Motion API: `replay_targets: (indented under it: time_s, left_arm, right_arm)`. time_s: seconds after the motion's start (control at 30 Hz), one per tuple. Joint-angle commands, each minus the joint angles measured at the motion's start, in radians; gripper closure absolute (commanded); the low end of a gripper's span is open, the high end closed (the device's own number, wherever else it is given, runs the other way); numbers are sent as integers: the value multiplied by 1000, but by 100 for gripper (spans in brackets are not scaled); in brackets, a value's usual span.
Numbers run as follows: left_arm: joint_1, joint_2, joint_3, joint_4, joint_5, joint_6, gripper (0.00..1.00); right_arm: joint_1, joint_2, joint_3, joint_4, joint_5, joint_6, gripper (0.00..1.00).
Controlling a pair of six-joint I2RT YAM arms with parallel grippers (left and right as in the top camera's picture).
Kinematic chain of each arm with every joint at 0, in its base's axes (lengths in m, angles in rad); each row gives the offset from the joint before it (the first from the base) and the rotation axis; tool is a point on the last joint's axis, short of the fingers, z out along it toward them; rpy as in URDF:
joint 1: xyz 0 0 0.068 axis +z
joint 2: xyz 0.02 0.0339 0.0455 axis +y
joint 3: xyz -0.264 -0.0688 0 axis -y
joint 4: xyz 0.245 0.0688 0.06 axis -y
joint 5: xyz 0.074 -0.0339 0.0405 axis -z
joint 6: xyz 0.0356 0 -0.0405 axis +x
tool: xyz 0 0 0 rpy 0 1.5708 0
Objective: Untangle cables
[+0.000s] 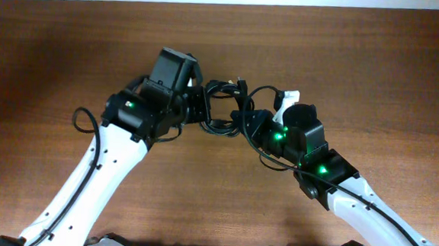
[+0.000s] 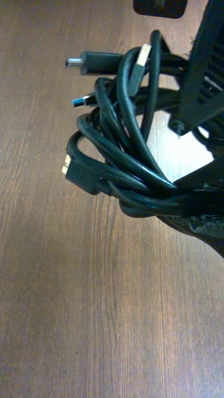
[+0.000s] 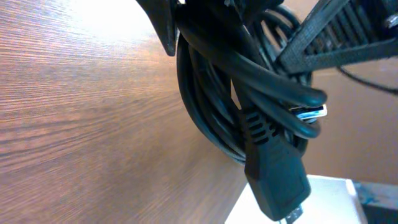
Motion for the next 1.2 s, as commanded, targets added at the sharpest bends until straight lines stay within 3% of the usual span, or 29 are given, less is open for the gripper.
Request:
replay_targets:
  time_s: [0.0,0.13,0.27,0.33,0.43,0.6,0.7,0.83,0.9,0.97,1.07,1.17]
  left_arm:
    - [-80,-19,2,-11,129,-33,100]
    - [-80,-19,2,66,272,-33,100]
    - [-78,-19,2,69,140,-34,100]
    - [-79,-19,2,63,70,-34,100]
    - [-79,-19,2,57,-56,-34,100]
    - [-79,-19,2,35,-196,-13,100]
    - [-57,-19,2,4,-217,52,100]
    - [34,-19,2,-24,-168,136,100]
    - [75,-19,2,-24,-73,235,100]
    - [108,-19,2,-29,27,351,100]
    - [126,-19,2,-53,141,461,100]
    - [126,-19,2,-74,156,467,100]
  right_arm:
    - [-11,0,19,-37,179,35,96]
    - [-11,0,19,-74,178,12,96]
    - [-11,-1,19,-72,135,-25,92]
    - [-11,-3,19,-71,103,-53,83]
    - [-11,-23,19,-72,33,-101,61]
    - [-11,-93,19,-73,-61,-235,46]
    - [-11,-141,19,-137,-91,-351,45]
    - [-11,-189,19,-266,-135,-381,46]
    - [-11,-216,19,-278,-216,-458,62]
    - [-11,-246,19,-276,-286,-516,71]
    - [-9,-276,19,-277,-328,-646,71]
    - [-8,-261,19,-256,-329,-665,62]
